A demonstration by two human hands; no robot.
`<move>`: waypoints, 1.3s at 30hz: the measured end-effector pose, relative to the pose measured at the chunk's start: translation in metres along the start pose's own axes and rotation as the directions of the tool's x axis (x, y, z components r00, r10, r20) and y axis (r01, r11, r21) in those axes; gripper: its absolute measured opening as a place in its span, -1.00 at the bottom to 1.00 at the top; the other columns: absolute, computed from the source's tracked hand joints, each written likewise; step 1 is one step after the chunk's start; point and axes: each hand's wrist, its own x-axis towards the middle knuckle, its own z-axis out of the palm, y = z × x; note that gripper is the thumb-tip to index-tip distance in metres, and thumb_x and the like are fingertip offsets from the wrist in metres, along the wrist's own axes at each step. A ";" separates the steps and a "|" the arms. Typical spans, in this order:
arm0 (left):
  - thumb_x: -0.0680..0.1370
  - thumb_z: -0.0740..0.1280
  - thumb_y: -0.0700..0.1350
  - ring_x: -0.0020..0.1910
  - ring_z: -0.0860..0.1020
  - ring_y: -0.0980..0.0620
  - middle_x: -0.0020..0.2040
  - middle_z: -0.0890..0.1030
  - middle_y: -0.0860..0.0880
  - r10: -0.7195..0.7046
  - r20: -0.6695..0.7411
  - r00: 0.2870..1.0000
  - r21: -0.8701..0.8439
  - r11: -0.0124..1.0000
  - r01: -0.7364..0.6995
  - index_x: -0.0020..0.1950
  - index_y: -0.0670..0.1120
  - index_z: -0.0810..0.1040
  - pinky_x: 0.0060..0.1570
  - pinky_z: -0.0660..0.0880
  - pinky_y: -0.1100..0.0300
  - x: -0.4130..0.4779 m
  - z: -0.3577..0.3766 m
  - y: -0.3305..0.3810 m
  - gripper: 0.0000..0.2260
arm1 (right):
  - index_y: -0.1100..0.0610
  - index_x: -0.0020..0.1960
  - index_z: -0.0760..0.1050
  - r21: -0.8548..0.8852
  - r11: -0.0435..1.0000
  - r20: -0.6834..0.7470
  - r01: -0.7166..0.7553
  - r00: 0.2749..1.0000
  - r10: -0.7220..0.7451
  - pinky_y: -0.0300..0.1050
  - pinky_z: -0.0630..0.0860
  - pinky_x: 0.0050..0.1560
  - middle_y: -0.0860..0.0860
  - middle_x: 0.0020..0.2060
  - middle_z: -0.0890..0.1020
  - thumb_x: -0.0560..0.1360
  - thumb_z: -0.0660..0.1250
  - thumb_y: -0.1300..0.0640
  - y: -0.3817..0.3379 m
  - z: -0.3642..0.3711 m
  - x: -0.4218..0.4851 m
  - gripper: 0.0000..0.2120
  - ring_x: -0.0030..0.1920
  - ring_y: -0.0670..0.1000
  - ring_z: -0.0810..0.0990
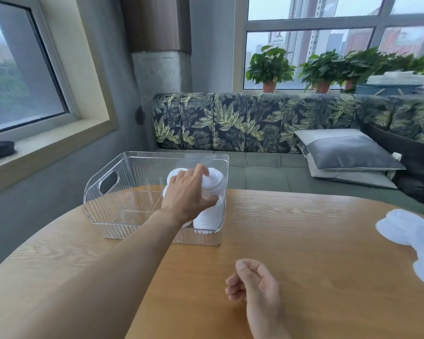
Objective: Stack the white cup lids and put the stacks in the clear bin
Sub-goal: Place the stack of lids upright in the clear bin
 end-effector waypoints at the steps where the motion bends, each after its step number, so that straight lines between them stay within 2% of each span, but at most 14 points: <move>1: 0.50 0.46 0.19 0.26 0.45 -0.16 0.26 0.58 -0.06 0.002 0.017 1.000 0.022 1.000 -0.003 0.33 0.01 0.35 0.26 0.31 0.00 0.001 0.002 -0.002 -0.47 | 0.33 0.02 0.59 -0.003 1.000 0.004 0.006 1.000 -0.006 -0.09 0.55 -0.39 0.27 -0.32 0.68 0.60 0.39 0.24 0.001 0.000 0.001 -0.87 -0.37 0.13 0.63; 7: 0.49 0.42 0.27 0.37 0.41 -0.11 0.24 0.62 -0.04 0.044 0.092 0.995 0.125 0.991 -0.055 0.35 0.03 0.38 0.39 0.20 0.00 0.002 0.011 -0.009 -0.45 | 0.29 0.04 0.60 -0.003 1.000 0.036 0.021 0.999 -0.020 -0.07 0.56 -0.35 0.25 -0.30 0.70 0.61 0.38 0.22 0.004 -0.005 0.002 -0.88 -0.34 0.15 0.65; 12: 0.50 0.41 0.33 0.50 0.33 -0.05 0.37 0.56 -0.02 0.052 0.120 0.991 0.130 0.989 -0.068 0.39 0.05 0.40 0.55 0.08 -0.06 -0.004 0.014 -0.013 -0.41 | 0.28 0.04 0.59 0.004 0.999 0.052 0.035 0.998 -0.036 -0.06 0.56 -0.34 0.24 -0.30 0.69 0.61 0.37 0.21 0.008 -0.007 0.002 -0.88 -0.33 0.15 0.66; 14: 0.49 0.43 0.28 0.52 0.30 -0.04 0.45 0.48 -0.01 0.077 0.121 0.990 0.119 0.989 -0.092 0.44 0.05 0.38 0.59 0.06 -0.08 -0.009 0.013 -0.014 -0.39 | 0.28 0.04 0.59 0.006 0.999 0.059 0.043 0.997 -0.043 -0.06 0.57 -0.33 0.24 -0.30 0.70 0.61 0.37 0.21 0.009 -0.008 0.002 -0.88 -0.32 0.15 0.66; 17: 0.51 0.42 0.09 0.54 0.30 -0.05 0.54 0.40 -0.01 0.081 0.051 0.995 0.026 0.996 -0.082 0.48 0.02 0.39 0.59 0.08 -0.03 -0.020 0.011 -0.015 -0.43 | 0.26 0.05 0.60 0.012 0.999 0.058 0.049 0.997 -0.050 -0.08 0.58 -0.32 0.24 -0.29 0.70 0.61 0.37 0.20 0.011 -0.010 0.003 -0.88 -0.31 0.15 0.67; 19: 0.54 0.37 -0.07 0.50 0.36 -0.05 0.52 0.43 0.00 0.042 -0.055 0.998 -0.060 0.997 -0.046 0.42 0.00 0.47 0.53 0.15 0.02 -0.033 0.011 -0.014 -0.57 | 0.25 0.05 0.60 0.013 0.998 0.055 0.054 0.997 -0.055 -0.10 0.58 -0.32 0.23 -0.29 0.70 0.61 0.38 0.18 0.012 -0.011 0.003 -0.87 -0.31 0.14 0.67; 22: 0.55 0.30 -0.22 0.33 0.48 -0.04 0.33 0.54 0.02 -0.072 -0.226 0.972 -0.203 0.979 0.026 0.22 -0.03 0.59 0.36 0.37 0.00 -0.059 0.016 -0.010 -0.74 | 0.23 0.04 0.60 0.014 0.998 0.037 0.059 0.998 -0.060 -0.11 0.58 -0.31 0.21 -0.29 0.70 0.62 0.38 0.16 0.013 -0.011 0.000 -0.88 -0.31 0.12 0.66; 24: 0.57 0.23 -0.14 0.15 0.51 0.01 0.16 0.56 0.07 -0.148 -0.319 0.936 -0.299 0.953 0.048 0.11 -0.01 0.59 0.18 0.46 -0.02 -0.082 0.019 0.001 -0.80 | 0.22 0.03 0.60 0.003 0.998 0.022 0.064 0.998 -0.064 -0.09 0.56 -0.31 0.20 -0.29 0.69 0.62 0.38 0.17 0.014 -0.012 -0.004 -0.90 -0.32 0.10 0.65; 27: 0.64 0.15 0.04 -0.11 0.48 0.09 -0.10 0.50 0.18 -0.192 -0.380 0.905 -0.419 0.908 0.017 -0.06 0.08 0.49 -0.07 0.43 0.09 -0.123 0.024 0.023 -0.84 | 0.19 -0.02 0.61 -0.038 0.995 -0.006 0.092 0.996 -0.092 -0.14 0.56 -0.31 0.17 -0.31 0.69 0.62 0.39 0.19 0.012 -0.019 -0.013 -0.92 -0.34 0.06 0.64; 29: 0.67 0.12 0.15 -0.24 0.44 0.10 -0.26 0.45 0.13 -0.231 -0.298 0.926 -0.501 0.864 0.055 -0.19 0.11 0.37 -0.23 0.35 0.18 -0.152 0.032 0.042 -0.73 | 0.15 -0.05 0.62 -0.076 0.991 -0.044 0.113 0.992 -0.117 -0.18 0.56 -0.31 0.14 -0.32 0.70 0.61 0.40 0.19 0.009 -0.029 -0.020 -0.92 -0.35 0.02 0.64; 31: 0.66 0.10 0.22 -0.37 0.39 0.06 -0.37 0.42 0.07 -0.251 -0.175 0.952 -0.517 0.846 0.128 -0.27 0.04 0.29 -0.36 0.28 0.19 -0.178 0.043 0.062 -0.61 | 0.11 -0.07 0.62 -0.129 0.983 -0.088 0.129 0.986 -0.141 -0.20 0.57 -0.30 0.10 -0.32 0.70 0.61 0.40 0.19 0.006 -0.042 -0.026 -0.92 -0.34 0.00 0.65; 35: 0.65 0.29 0.06 -0.41 0.32 0.07 -0.40 0.42 0.10 -0.226 -0.002 0.974 -0.432 0.879 0.203 -0.33 0.05 0.25 -0.39 0.21 0.17 -0.206 0.062 0.098 -0.60 | 0.03 -0.11 0.62 -0.296 0.941 -0.151 0.163 0.965 -0.214 -0.09 0.59 -0.15 -0.01 -0.30 0.71 0.59 0.40 0.21 -0.004 -0.085 -0.034 -0.86 -0.29 -0.05 0.66; 39: 0.66 0.30 0.05 -0.39 0.30 -0.02 -0.46 0.34 0.00 -0.168 0.101 0.981 -0.377 0.906 0.194 -0.31 -0.05 0.28 -0.34 0.28 0.06 -0.211 0.071 0.137 -0.60 | -0.01 -0.16 0.60 -0.419 0.892 -0.221 0.169 0.934 -0.281 -0.19 0.56 -0.17 -0.10 -0.30 0.69 0.57 0.41 0.19 -0.019 -0.141 -0.043 -0.83 -0.26 -0.08 0.66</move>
